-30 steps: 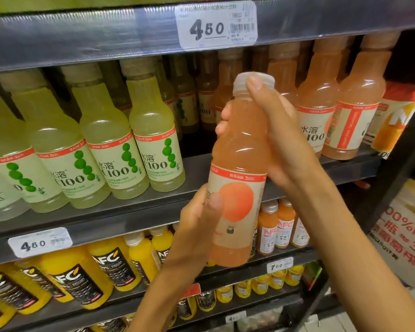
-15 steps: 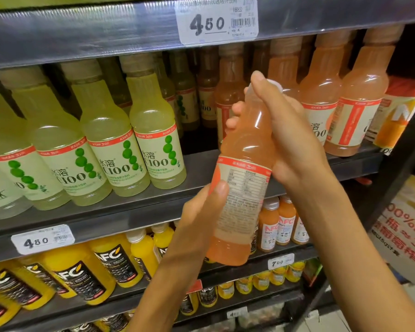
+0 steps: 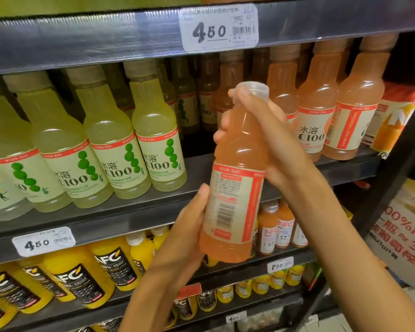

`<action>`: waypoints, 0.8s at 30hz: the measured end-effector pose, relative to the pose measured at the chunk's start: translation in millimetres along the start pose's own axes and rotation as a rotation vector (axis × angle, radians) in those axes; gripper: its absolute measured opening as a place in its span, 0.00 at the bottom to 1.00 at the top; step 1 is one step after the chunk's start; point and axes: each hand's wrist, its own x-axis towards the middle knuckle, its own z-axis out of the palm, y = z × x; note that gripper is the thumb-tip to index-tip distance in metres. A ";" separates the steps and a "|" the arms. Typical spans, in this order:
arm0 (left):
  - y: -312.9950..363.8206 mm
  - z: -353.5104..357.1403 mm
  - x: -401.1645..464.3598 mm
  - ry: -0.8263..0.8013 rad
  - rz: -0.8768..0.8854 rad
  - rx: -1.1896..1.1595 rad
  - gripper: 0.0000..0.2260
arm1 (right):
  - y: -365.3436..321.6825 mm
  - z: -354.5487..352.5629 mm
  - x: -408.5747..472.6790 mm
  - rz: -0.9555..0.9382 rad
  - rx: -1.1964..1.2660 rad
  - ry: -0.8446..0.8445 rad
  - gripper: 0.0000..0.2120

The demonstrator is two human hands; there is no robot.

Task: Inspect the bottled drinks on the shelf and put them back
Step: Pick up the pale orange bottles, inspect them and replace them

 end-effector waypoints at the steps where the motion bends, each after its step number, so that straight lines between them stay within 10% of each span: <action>1: 1.5 0.1 -0.2 0.010 0.028 0.046 0.22 | -0.9 0.4 -1.1 -0.022 -0.053 0.037 0.10; 13: -1.8 16.9 8.0 -0.344 -0.163 -0.512 0.31 | -4.0 8.9 6.2 0.072 0.299 -0.129 0.14; 18: -7.1 -1.1 5.1 0.034 0.037 -0.049 0.23 | -12.1 8.4 1.7 -0.052 -0.094 0.014 0.09; 24: -14.3 5.9 3.3 0.055 0.125 0.076 0.20 | -16.3 7.9 5.6 -0.039 -0.220 0.065 0.07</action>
